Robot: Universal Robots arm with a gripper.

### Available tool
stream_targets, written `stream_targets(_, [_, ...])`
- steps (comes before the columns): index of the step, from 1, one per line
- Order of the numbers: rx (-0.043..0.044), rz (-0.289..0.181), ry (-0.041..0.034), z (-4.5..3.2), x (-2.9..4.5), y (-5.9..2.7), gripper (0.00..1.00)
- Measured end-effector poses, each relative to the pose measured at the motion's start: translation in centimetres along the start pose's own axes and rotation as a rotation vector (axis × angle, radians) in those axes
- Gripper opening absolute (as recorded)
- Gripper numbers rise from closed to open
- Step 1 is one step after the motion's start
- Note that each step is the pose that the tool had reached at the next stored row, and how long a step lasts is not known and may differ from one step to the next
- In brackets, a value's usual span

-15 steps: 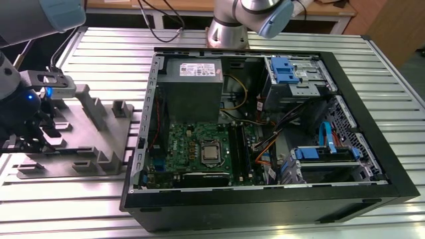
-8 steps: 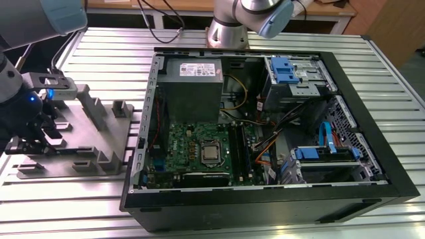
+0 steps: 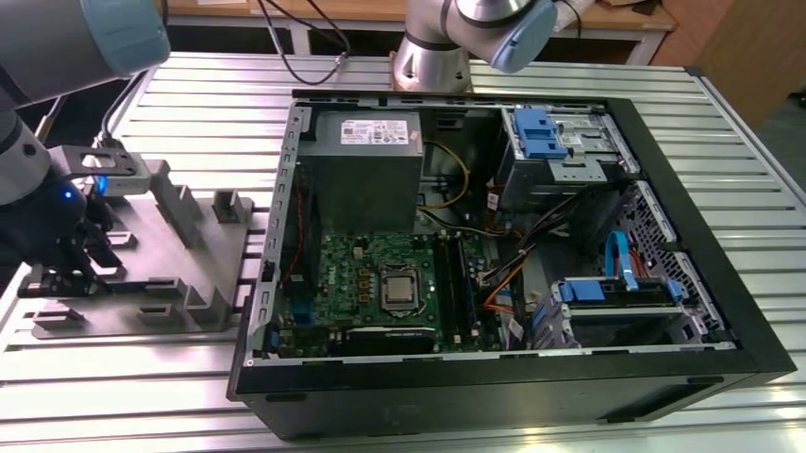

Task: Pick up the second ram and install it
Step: 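Pick up the second ram and move it above second insertion slot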

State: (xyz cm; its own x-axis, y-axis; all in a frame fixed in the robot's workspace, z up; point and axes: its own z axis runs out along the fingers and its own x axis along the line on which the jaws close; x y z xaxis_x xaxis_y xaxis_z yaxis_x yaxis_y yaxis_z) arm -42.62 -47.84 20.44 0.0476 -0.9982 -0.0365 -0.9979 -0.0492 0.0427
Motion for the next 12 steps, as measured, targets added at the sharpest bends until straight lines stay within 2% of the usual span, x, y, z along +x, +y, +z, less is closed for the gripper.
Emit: stream_targets(12, [0.0001, 0.000, -0.0001, 0.21, 0.02, 0.01, 0.41])
